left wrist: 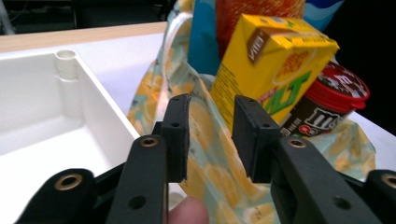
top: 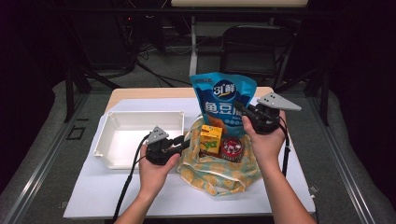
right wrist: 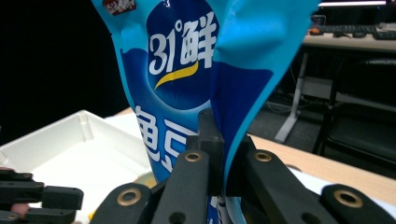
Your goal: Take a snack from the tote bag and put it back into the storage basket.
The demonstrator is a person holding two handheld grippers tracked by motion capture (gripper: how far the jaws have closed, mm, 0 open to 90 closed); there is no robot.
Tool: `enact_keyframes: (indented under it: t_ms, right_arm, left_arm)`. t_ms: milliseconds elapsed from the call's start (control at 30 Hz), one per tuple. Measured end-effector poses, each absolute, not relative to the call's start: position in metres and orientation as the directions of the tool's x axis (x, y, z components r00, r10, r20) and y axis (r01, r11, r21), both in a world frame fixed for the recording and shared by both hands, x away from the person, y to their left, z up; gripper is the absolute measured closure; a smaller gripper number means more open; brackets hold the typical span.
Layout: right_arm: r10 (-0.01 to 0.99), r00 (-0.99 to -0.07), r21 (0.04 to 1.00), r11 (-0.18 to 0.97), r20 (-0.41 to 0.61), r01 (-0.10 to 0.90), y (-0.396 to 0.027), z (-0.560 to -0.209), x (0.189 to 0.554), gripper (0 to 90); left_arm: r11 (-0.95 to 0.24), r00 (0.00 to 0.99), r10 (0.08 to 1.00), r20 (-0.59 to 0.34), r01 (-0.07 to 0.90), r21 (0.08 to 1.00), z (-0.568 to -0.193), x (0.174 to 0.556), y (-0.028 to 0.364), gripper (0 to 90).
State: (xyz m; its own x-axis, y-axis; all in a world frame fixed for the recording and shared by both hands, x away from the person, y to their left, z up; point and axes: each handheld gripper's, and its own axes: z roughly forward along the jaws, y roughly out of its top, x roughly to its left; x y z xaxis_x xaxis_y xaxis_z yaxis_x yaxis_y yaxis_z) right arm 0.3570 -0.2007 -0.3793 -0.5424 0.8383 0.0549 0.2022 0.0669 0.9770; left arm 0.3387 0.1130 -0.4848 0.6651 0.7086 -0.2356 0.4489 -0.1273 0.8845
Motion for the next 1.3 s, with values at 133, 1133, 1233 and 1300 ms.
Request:
enact_keyframes:
  t_ms: [133, 1133, 1233, 1300]
  right_arm:
    - [0.836, -0.545, 0.98, 0.054, 0.061, 0.192, -0.199, -0.373, 0.358, 90.0]
    - [0.808, -0.581, 0.986, 0.004, 0.094, 0.165, -0.183, -0.348, 0.366, 90.0]
    - [0.806, -0.585, 0.986, 0.003, 0.095, 0.165, -0.182, -0.346, 0.367, 90.0]
    - [0.806, -0.583, 0.986, -0.005, 0.102, 0.166, -0.181, -0.346, 0.368, 90.0]
  left_arm:
    - [-0.113, 0.652, 0.719, -0.241, 0.451, 0.885, -0.483, 0.344, 0.116, 68.0]
    - [-0.24, 0.567, 0.791, -0.23, 0.633, 0.736, -0.503, 0.408, 0.078, 89.5]
    - [-0.231, 0.59, 0.765, -0.257, 0.625, 0.746, -0.503, 0.405, 0.078, 86.8]
    - [-0.227, 0.601, 0.752, -0.269, 0.62, 0.751, -0.502, 0.404, 0.079, 77.8]
